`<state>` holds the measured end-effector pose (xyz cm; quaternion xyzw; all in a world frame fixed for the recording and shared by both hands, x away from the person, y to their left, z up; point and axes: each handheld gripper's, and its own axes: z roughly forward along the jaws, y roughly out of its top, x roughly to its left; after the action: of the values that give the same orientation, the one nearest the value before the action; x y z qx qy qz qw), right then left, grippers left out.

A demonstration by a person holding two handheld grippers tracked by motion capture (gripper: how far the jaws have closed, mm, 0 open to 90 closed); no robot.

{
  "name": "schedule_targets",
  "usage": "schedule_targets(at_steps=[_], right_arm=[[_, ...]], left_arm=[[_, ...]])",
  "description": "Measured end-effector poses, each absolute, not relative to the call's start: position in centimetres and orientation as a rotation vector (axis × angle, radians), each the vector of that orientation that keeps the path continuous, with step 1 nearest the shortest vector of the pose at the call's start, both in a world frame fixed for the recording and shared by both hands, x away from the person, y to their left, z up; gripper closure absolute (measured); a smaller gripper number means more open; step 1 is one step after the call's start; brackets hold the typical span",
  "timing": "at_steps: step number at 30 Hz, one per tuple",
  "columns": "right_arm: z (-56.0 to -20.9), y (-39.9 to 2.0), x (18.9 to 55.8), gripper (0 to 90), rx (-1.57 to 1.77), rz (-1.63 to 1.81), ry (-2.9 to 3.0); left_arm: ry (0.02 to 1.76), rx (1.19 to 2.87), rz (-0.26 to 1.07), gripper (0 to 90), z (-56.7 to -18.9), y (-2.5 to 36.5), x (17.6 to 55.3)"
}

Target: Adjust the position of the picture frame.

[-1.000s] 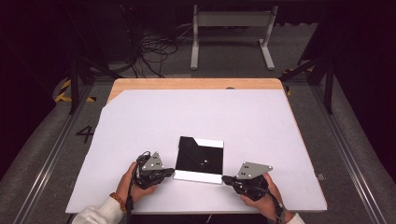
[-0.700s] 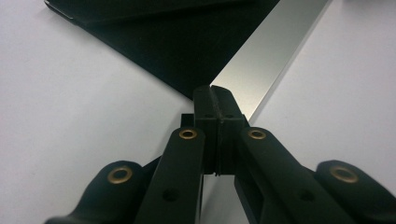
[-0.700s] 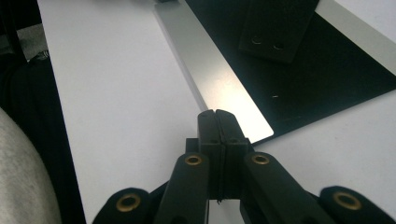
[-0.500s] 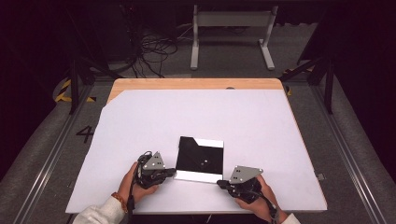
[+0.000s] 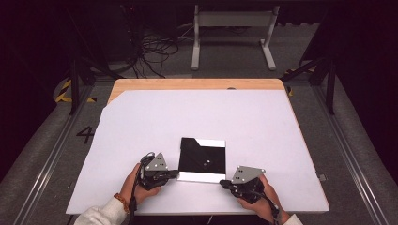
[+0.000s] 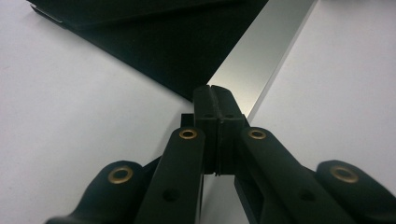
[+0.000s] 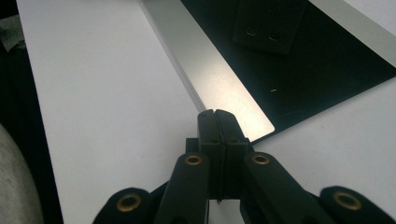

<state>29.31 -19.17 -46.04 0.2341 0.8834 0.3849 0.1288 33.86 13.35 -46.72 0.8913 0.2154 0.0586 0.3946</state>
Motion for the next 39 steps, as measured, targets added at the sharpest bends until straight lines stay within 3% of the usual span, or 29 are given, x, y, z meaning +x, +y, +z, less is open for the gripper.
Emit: schedule_targets(at_steps=[39], right_arm=[[-45.72, -20.09, 29.61, 90.0, 0.728, 1.072, 2.552]], left_arm=[[0.507, 2.272, 0.154, 90.0, -46.7, 12.63, 33.77]])
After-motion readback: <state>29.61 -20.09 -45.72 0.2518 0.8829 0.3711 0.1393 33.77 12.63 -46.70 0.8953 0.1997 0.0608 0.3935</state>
